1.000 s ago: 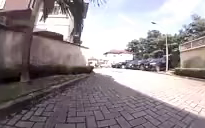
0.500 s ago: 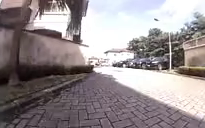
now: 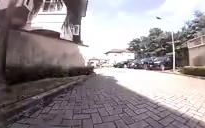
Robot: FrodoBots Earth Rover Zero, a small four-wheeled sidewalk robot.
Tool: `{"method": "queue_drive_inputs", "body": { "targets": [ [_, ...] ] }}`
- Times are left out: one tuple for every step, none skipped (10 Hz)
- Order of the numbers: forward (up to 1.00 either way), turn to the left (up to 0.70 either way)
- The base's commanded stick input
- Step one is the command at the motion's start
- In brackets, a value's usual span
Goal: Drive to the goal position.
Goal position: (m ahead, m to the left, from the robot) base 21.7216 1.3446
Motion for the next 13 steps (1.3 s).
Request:
{"method": "queue_drive_inputs", "body": {
  "targets": [
    [0.69, 0.03],
    [0.69, 0.03],
    [0.69, 0.03],
    [0.69, 0.03],
    [0.69, 0.03],
    [0.69, 0.03],
    [0.69, 0.03],
    [0.69, 0.03],
    [0.69, 0.03],
    [0.69, 0.03],
    [0.69, 0.03],
    [0.69, 0.03],
    [0.69, 0.03]
  ]
}}
